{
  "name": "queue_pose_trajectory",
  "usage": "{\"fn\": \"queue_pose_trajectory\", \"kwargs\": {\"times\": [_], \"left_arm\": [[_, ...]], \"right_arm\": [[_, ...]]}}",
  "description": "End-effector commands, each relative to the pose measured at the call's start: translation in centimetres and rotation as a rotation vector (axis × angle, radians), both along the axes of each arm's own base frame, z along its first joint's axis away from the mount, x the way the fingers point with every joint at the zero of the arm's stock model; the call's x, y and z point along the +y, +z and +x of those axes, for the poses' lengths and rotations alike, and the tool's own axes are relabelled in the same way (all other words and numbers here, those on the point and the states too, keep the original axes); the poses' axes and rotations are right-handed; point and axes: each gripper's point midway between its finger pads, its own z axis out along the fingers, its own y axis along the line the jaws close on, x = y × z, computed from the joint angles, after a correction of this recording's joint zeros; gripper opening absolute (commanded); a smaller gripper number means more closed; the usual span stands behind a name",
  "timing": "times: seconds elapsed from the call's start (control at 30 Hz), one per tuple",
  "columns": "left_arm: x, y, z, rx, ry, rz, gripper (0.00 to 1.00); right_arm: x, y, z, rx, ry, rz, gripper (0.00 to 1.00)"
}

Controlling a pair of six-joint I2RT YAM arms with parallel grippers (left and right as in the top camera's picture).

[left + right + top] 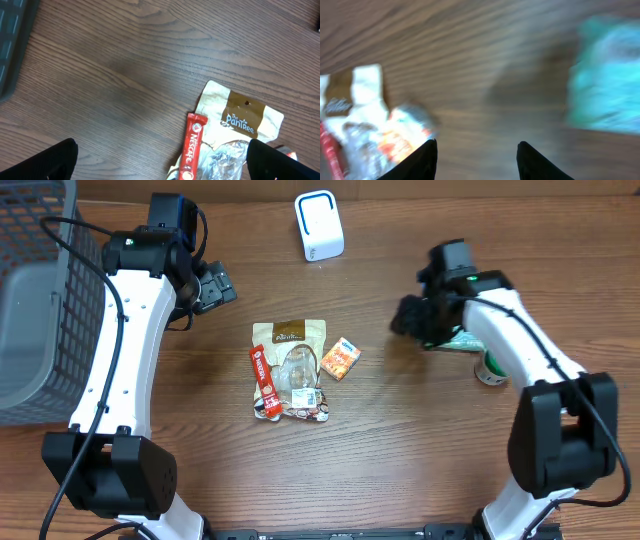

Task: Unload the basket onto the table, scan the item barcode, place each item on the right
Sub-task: 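Grasp the orange Kleenex tissue pack with the right gripper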

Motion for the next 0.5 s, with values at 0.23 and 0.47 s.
{"fn": "queue_pose_trajectory", "kwargs": {"times": [0.23, 0.47], "left_arm": [[0.2, -0.3, 0.1, 0.008, 0.000, 0.014, 1.00], [0.2, -0.3, 0.1, 0.008, 0.000, 0.014, 1.00]], "right_arm": [[8.0, -2.4, -4.1, 0.130, -0.217, 0.078, 0.37], [8.5, -4.6, -4.1, 0.097, -0.282, 0.110, 0.28]]}}
